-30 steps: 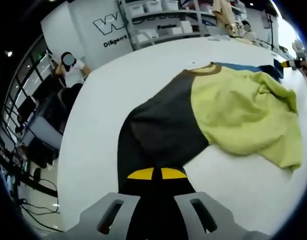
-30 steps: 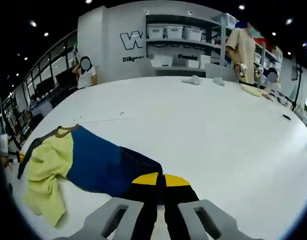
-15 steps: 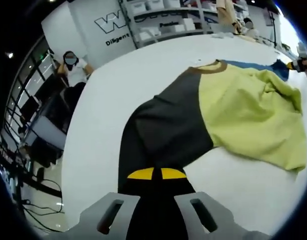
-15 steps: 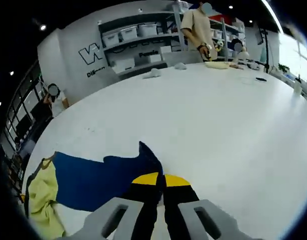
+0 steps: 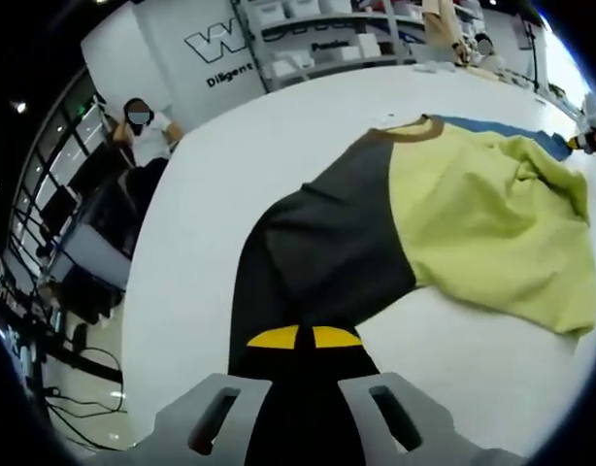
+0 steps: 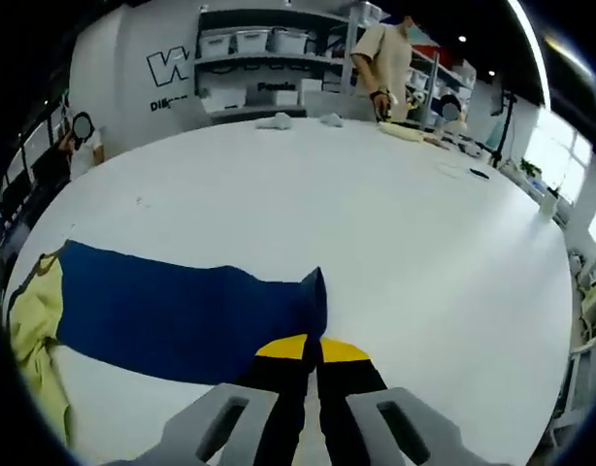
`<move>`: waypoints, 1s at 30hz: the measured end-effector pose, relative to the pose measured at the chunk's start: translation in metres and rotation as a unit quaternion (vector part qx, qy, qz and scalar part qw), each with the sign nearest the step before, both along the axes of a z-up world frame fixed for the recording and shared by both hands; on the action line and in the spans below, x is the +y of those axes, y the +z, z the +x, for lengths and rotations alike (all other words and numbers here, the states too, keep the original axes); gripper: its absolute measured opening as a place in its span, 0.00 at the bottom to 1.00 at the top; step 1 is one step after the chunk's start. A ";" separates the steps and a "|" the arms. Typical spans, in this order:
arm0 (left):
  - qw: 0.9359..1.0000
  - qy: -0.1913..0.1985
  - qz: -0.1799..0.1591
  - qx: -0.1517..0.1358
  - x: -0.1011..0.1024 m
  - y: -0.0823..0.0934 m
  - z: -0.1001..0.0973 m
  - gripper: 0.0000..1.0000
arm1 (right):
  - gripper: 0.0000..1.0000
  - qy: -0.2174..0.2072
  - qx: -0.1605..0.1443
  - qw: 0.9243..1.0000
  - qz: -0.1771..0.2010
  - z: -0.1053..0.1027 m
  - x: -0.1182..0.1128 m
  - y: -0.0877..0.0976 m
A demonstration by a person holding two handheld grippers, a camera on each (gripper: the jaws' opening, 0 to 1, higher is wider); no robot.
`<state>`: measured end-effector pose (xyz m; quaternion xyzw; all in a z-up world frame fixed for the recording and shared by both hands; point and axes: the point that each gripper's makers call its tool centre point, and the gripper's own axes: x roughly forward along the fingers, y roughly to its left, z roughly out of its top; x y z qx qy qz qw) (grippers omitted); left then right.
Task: Fold the garment on the visible template until the final outline fits inside the template.
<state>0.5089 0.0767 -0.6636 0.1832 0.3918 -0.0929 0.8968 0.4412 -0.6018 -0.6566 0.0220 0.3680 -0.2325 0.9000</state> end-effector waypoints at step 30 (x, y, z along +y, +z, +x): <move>0.998 -0.008 -0.069 -0.005 -0.028 0.024 -0.020 0.56 | 0.57 0.106 -0.073 0.990 0.055 0.009 0.064 0.021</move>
